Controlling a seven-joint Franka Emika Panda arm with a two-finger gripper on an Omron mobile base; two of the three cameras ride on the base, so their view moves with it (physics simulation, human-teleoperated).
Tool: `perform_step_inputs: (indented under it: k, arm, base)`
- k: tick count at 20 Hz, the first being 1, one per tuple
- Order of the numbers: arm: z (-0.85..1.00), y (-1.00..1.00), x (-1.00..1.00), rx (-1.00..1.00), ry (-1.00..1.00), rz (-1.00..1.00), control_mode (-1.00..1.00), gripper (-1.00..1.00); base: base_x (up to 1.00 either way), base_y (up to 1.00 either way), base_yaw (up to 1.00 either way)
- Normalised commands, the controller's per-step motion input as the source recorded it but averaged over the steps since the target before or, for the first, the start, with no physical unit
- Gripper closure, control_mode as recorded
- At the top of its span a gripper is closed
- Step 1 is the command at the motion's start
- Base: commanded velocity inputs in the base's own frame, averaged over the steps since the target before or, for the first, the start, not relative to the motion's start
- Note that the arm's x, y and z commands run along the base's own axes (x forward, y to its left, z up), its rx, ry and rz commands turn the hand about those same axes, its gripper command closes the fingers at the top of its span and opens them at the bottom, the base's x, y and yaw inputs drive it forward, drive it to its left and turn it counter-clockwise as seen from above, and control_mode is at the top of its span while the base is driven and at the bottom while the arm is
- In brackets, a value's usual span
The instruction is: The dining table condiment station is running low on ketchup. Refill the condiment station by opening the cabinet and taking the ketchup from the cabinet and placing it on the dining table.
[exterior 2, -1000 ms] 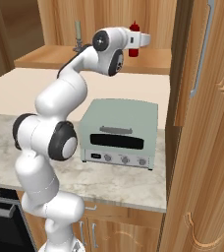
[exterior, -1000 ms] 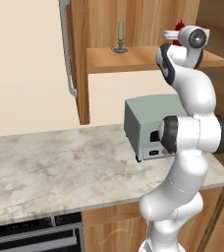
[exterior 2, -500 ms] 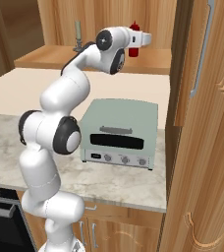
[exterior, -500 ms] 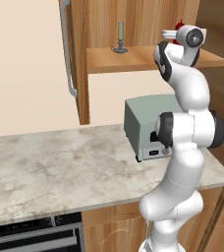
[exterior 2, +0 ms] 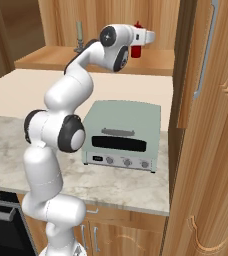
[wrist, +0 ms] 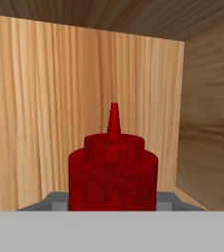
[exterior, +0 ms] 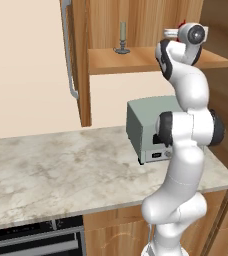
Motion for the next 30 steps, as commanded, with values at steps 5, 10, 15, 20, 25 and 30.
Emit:
perform_step_inputs:
  k: [5,10,15,20,25,30]
  arm:
    - [0.00,0.00,0.03,0.00,0.01,0.00,-1.00,1.00]
    - [0.00,0.00,0.00,0.00,0.00,0.00,-1.00,1.00]
    - [-0.04,0.00,-0.20,0.00,-0.05,0.00,-1.00,1.00]
    - [-0.11,0.37,-0.87,0.00,-0.04,0.00,-1.00,1.00]
    - [0.05,0.41,-1.00,0.04,0.00,0.00,-1.00,1.00]
    - [0.28,0.33,-1.00,0.14,0.00,0.01,-1.00,1.00]
  base:
    - [0.00,0.00,0.00]
    - [0.00,0.00,0.00]
    - [0.00,0.00,0.00]
    - [0.00,0.00,0.00]
    - [0.00,0.00,0.00]
    - [0.00,0.00,0.00]
